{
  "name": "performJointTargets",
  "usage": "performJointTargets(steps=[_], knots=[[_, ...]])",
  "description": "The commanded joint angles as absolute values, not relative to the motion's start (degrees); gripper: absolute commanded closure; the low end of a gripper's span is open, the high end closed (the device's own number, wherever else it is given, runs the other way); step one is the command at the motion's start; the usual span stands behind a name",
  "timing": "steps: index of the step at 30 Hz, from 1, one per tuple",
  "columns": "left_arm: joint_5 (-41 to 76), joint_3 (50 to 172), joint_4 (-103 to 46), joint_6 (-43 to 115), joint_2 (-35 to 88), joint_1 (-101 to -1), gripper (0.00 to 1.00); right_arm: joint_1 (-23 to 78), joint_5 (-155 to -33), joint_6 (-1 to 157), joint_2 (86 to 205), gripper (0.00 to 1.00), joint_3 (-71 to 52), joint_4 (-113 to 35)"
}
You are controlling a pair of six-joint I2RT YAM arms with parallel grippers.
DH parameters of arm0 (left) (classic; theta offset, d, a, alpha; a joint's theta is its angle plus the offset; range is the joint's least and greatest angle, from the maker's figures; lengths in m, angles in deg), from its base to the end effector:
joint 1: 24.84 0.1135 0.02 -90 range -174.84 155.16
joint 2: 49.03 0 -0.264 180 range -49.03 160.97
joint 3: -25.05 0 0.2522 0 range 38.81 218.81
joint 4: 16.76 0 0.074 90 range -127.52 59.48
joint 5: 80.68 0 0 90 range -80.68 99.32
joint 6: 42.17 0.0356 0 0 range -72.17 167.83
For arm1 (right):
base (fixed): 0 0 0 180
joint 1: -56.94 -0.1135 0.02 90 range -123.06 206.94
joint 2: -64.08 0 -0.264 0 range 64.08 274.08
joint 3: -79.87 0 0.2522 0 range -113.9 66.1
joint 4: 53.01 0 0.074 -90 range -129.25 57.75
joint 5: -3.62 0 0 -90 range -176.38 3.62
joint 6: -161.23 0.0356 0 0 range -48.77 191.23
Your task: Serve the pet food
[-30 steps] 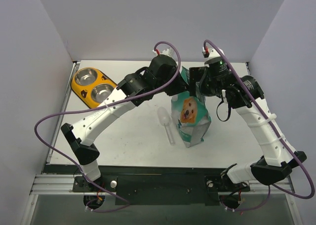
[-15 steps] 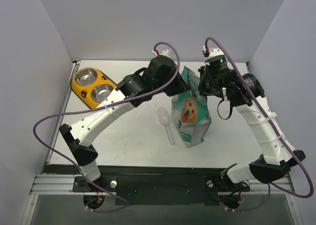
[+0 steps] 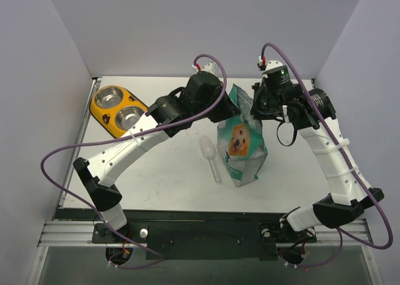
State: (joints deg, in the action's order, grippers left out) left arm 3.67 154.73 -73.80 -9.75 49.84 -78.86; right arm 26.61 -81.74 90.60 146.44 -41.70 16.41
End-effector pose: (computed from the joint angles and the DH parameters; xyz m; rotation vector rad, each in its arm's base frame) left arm 0.2234 -0.3018 0.4552 -0.1369 2.2137 -1.0791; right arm 0.2388 0.1363 0.4795 -0.1537 2.1209 0.4355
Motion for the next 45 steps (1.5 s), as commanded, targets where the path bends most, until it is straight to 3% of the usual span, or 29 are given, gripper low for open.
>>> performJointTargets(steps=[1, 9, 14, 17, 30, 33, 36, 45], knots=[[6.51, 154.39, -69.54, -10.00, 45.19, -79.59, 1.00, 26.44, -80.67, 89.34, 148.27, 1.00, -44.37, 19.11], [4.40, 154.91, -72.79, -10.09, 44.58, -79.95, 1.00, 24.33, -64.17, 88.73, 144.15, 1.00, -43.50, 16.65], [5.01, 156.14, -73.85, -10.35, 43.70, -79.95, 1.00, 24.95, -72.13, 83.71, 141.07, 1.00, -42.09, 13.92], [6.76, 155.27, -71.14, -10.88, 43.17, -79.86, 1.00, 24.86, -76.09, 84.32, 142.03, 0.91, -41.39, 14.27], [8.88, 155.09, -68.13, -12.38, 43.70, -79.95, 1.00, 23.98, -72.50, 86.17, 143.44, 0.76, -39.10, 14.54], [8.45, 155.09, -68.48, -12.20, 43.70, -80.03, 1.00, 23.89, -71.09, 86.43, 144.67, 0.80, -40.06, 15.85], [7.83, 155.09, -68.92, -11.94, 43.70, -80.12, 1.00, 23.54, -66.01, 87.05, 146.16, 1.00, -41.65, 17.87], [5.54, 155.09, -72.27, -7.89, 45.28, -80.74, 1.00, 26.44, -52.64, 89.34, 140.63, 1.00, -44.54, 16.47]])
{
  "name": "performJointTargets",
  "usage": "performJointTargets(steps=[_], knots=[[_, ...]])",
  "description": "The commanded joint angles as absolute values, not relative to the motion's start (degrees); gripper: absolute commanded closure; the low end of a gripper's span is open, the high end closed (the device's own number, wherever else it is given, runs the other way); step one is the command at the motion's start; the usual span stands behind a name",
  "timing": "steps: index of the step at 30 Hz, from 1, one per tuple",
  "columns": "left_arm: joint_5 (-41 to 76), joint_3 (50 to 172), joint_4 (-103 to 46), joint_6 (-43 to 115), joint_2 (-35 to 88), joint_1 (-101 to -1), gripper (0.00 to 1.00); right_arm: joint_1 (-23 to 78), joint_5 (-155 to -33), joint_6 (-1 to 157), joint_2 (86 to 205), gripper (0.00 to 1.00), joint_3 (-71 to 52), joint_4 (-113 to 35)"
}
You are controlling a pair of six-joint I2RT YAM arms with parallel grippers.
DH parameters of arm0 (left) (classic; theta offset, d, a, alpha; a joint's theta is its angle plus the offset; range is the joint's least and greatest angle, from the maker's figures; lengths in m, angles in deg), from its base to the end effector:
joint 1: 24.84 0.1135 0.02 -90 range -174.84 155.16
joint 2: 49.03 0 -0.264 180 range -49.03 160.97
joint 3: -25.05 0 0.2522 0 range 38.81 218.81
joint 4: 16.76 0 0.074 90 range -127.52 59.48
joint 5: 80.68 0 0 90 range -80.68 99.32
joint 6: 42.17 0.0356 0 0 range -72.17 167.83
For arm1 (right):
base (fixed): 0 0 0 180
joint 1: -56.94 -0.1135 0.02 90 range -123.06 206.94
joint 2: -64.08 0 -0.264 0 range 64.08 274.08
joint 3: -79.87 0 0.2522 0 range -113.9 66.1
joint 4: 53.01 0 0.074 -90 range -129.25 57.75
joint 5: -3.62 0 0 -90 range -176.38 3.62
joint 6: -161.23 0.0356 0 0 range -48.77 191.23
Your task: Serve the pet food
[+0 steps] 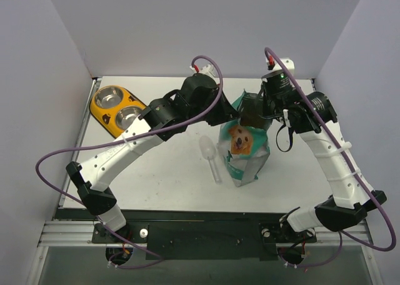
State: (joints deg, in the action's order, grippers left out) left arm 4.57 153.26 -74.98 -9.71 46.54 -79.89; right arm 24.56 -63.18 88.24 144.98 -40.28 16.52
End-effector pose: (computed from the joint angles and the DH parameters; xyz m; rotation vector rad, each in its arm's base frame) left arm 0.2068 -0.2907 0.4650 -0.1061 2.2150 -1.1108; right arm 0.2319 0.1305 0.4799 -0.0346 2.0542 0.1089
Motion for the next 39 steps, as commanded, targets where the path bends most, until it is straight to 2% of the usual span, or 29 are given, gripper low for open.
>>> performJointTargets(steps=[1, 4, 8, 10, 12, 19, 22, 23, 24, 27, 28, 29, 34, 36, 39], knots=[[6.67, 155.70, -69.92, -7.81, 46.41, -81.17, 1.00, 27.31, -51.15, 89.25, 139.76, 1.00, -44.72, 16.30], [8.18, 165.41, -68.48, -6.93, 54.03, -82.67, 1.00, 30.56, -48.25, 88.98, 137.64, 1.00, -45.34, 14.72], [10.63, 186.84, -76.72, -5.70, 66.95, -83.73, 1.00, 33.38, -44.03, 86.79, 135.97, 1.00, -49.20, 14.71], [9.94, 191.45, -78.15, -5.00, 69.44, -83.64, 1.00, 33.30, -43.32, 86.17, 136.15, 1.00, -51.05, 15.76], [9.85, 188.95, -77.37, -4.64, 68.40, -83.11, 1.00, 33.04, -44.71, 86.52, 136.23, 1.00, -51.41, 16.55], [6.07, 163.92, -70.08, -2.45, 55.67, -81.53, 1.00, 30.66, -55.51, 88.63, 134.74, 1.00, -39.64, 15.50], [6.07, 160.54, -67.26, -2.88, 53.46, -81.09, 1.00, 31.36, -59.92, 90.29, 137.27, 1.00, -45.12, 21.02], [6.51, 160.89, -67.17, -2.88, 53.45, -81.09, 1.00, 31.36, -61.15, 90.47, 140.33, 0.97, -47.34, 26.44], [6.68, 161.24, -67.52, -2.97, 53.54, -81.09, 1.00, 31.36, -62.20, 90.65, 141.67, 0.83, -51.54, 28.49], [6.95, 164.57, -69.01, -2.97, 54.24, -81.09, 1.00, 30.84, -64.05, 93.37, 141.78, 0.58, -52.38, 30.46], [7.04, 165.10, -69.10, -2.88, 54.33, -81.09, 1.00, 30.75, -64.32, 94.86, 141.08, 0.34, -50.89, 29.40], [6.95, 166.24, -69.54, -2.62, 54.42, -81.00, 1.00, 30.75, -64.93, 95.57, 139.68, 0.25, -50.18, 27.56], [7.12, 170.90, -71.73, -1.74, 56.17, -81.00, 1.00, 29.96, -64.68, 97.86, 139.05, 0.26, -50.88, 26.93], [7.39, 172.22, -72.53, -1.74, 56.79, -81.09, 1.00, 29.43, -63.80, 97.42, 138.87, 0.30, -50.35, 26.93], [6.87, 173.98, -74.72, -1.04, 57.58, -81.09, 1.00, 29.60, -61.95, 97.42, 138.70, 0.48, -48.08, 27.02]])
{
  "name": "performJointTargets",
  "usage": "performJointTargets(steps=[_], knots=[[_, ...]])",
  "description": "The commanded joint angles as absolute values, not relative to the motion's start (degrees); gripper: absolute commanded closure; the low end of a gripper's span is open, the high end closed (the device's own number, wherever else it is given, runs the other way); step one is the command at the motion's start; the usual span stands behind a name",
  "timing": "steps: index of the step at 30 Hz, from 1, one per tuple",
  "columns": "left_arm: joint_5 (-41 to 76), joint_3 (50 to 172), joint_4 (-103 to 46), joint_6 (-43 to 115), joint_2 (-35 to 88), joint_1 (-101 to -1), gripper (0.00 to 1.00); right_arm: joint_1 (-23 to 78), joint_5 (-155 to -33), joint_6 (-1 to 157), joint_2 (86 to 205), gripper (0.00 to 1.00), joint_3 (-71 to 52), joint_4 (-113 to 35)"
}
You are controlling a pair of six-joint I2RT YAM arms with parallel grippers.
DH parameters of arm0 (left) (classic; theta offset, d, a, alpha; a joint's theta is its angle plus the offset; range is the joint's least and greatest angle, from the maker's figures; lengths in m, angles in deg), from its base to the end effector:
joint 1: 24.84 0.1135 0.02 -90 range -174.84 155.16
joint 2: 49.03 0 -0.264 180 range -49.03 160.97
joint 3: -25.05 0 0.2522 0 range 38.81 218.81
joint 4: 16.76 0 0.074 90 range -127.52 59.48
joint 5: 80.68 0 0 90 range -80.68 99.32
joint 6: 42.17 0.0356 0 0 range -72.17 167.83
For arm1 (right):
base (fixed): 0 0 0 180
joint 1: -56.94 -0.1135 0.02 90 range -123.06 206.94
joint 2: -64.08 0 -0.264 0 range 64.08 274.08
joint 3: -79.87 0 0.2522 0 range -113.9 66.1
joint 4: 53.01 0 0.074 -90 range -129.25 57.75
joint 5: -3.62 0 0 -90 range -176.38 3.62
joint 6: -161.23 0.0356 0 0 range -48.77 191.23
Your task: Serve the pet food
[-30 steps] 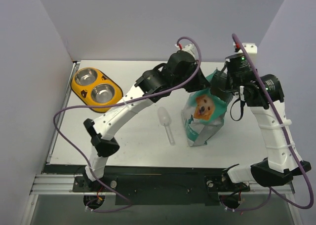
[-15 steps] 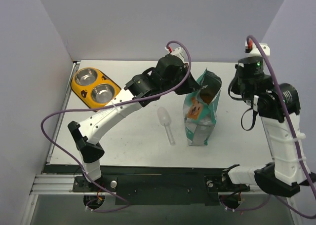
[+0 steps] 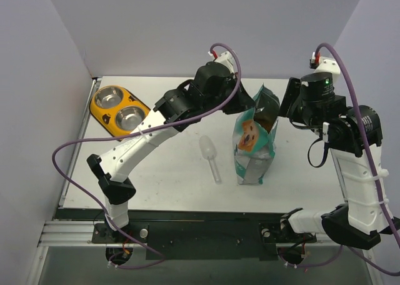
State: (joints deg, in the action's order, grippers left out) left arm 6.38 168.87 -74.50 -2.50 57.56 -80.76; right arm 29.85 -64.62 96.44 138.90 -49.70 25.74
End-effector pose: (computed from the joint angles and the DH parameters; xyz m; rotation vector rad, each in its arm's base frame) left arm 0.2250 -0.3293 0.4807 0.0657 2.1181 -1.1430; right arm 0.1789 0.0767 0.5307 0.2113 1.9533 0.2216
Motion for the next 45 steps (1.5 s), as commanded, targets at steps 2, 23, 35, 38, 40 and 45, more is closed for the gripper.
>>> performJointTargets(steps=[2, 23, 35, 38, 40, 45], knots=[[6.42, 174.34, -75.69, -0.51, 57.85, -81.09, 1.00, 29.52, -62.12, 97.24, 138.78, 0.48, -45.97, 26.67], [-6.58, 157.58, -83.00, 3.10, 47.22, -80.82, 0.24, 27.93, -64.14, 96.01, 136.51, 0.33, -45.36, 25.80], [-8.00, 108.70, -57.15, -16.06, 33.40, -81.62, 0.41, 28.37, -63.62, 93.55, 126.74, 0.29, -35.06, 22.45], [-5.45, 109.03, -55.56, -17.56, 39.98, -82.32, 0.40, 28.46, -63.62, 93.20, 126.48, 0.29, -34.97, 23.32], [-6.31, 112.19, -58.28, -17.83, 43.85, -82.23, 0.38, 28.55, -64.06, 93.11, 126.65, 0.29, -35.32, 23.76], [-9.22, 113.35, -56.97, -18.43, 49.22, -83.11, 0.47, 28.55, -65.11, 92.94, 127.18, 0.30, -36.38, 24.82]])
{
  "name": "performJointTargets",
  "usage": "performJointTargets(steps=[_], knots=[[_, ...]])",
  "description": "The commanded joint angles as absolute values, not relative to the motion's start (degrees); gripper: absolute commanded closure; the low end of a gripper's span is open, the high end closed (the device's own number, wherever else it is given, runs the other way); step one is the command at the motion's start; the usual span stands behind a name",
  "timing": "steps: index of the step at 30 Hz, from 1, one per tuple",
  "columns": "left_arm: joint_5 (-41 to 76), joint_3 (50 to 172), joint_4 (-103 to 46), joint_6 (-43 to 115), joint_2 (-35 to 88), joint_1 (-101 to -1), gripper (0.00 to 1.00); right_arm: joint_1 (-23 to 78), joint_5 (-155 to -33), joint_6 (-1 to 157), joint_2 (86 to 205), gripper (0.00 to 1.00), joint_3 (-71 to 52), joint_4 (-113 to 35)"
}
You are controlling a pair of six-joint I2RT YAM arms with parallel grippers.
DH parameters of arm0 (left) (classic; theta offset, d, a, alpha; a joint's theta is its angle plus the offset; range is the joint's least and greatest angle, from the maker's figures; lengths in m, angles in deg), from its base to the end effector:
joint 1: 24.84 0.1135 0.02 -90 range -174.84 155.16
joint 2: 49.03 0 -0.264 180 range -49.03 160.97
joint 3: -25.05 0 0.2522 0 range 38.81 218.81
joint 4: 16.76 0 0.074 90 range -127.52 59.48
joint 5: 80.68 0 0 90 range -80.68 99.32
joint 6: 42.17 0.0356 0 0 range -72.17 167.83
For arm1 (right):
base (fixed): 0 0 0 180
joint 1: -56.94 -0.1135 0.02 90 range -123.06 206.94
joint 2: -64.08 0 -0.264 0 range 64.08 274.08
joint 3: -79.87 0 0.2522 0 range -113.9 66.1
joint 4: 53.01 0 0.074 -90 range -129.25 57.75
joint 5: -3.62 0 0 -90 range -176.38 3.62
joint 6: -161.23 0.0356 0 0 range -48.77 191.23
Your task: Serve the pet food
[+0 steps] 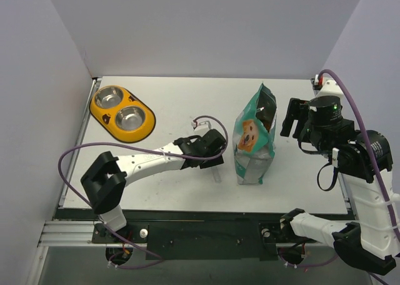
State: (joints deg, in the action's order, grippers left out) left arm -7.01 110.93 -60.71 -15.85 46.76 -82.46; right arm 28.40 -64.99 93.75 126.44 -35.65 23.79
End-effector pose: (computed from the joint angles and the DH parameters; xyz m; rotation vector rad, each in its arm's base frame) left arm 0.2006 -0.2977 0.2454 -0.2528 2.5285 -0.5434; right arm 0.1353 0.0588 0.5062 0.1377 1.9548 0.2166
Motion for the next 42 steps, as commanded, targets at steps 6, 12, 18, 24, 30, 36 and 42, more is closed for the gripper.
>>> performJointTargets(steps=[6, 12, 18, 24, 30, 36, 42], knots=[[-11.14, 114.65, -59.33, -21.08, 55.20, -83.11, 0.49, 28.73, -65.02, 92.32, 127.18, 0.30, -37.17, 25.17], [-12.83, 118.09, -66.55, -23.18, 59.34, -83.20, 0.33, 28.73, -64.50, 91.62, 127.18, 0.31, -36.11, 25.17], [-10.37, 116.50, -63.57, -21.78, 62.14, -82.32, 0.35, 28.81, -63.97, 91.53, 126.66, 0.31, -36.20, 25.00], [-9.75, 118.53, -64.09, -18.97, 64.53, -81.71, 0.46, 28.90, -63.36, 91.27, 126.04, 0.31, -35.94, 25.00], [-8.08, 118.18, -65.49, -16.33, 65.15, -80.04, 0.67, 28.90, -62.92, 91.71, 125.34, 0.31, -35.76, 24.91], [-5.28, 111.86, -61.11, -14.14, 53.65, -77.23, 0.95, 28.99, -64.40, 92.67, 125.77, 0.30, -37.78, 24.30], [6.14, 105.71, -50.31, -9.48, 35.10, -74.50, 1.00, 29.16, -68.45, 94.52, 127.27, 0.30, -41.29, 21.93]])
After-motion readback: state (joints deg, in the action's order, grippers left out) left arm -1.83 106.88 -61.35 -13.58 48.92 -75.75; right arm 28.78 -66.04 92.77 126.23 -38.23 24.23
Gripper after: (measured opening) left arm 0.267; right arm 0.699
